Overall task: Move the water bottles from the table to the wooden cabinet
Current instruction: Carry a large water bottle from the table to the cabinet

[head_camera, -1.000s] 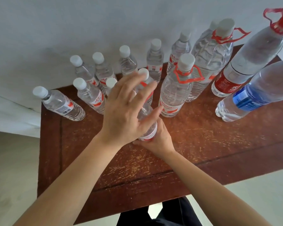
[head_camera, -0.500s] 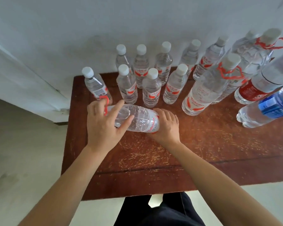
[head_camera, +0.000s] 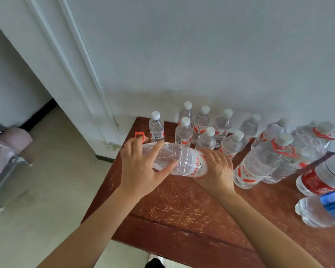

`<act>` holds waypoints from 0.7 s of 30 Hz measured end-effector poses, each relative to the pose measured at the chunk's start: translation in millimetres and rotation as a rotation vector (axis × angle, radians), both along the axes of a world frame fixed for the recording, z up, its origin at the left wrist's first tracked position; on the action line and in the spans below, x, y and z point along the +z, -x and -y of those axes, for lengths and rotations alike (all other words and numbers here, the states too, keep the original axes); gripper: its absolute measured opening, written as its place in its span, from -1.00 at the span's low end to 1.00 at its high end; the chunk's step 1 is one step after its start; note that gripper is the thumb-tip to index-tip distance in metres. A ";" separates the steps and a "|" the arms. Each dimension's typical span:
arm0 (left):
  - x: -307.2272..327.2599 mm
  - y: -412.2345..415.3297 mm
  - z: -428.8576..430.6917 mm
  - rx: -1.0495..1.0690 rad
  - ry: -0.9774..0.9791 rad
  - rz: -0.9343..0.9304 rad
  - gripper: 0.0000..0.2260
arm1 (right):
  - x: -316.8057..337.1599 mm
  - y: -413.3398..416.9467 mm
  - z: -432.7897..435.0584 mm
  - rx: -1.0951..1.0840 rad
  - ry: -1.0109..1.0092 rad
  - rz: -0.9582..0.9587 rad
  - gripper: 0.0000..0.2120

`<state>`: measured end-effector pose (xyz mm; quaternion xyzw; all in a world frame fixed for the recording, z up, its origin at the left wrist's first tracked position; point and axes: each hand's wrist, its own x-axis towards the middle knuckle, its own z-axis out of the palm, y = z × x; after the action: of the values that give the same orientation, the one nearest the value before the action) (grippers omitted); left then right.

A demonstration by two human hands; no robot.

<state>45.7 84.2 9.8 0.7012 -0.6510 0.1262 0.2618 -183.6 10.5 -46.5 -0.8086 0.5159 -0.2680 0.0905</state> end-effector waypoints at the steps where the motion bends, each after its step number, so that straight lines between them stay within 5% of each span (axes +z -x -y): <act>1: 14.3 6.4 -8.0 0.043 0.043 0.016 -0.41 | 16.3 2.3 2.5 0.041 0.051 0.027 -0.20; 12: 78.3 71.0 -172.2 0.493 0.228 0.107 -0.40 | 91.3 -3.8 -56.3 0.427 0.435 0.223 -0.34; 21: 107.7 60.4 -435.9 1.034 0.162 0.301 -0.20 | 130.5 -131.0 -264.9 0.951 0.405 0.324 -0.34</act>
<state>-14.7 520.1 117.6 0.8817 -0.2400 0.3873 0.1225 -52.6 275.4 84.1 -0.9026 0.0103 -0.4127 0.1224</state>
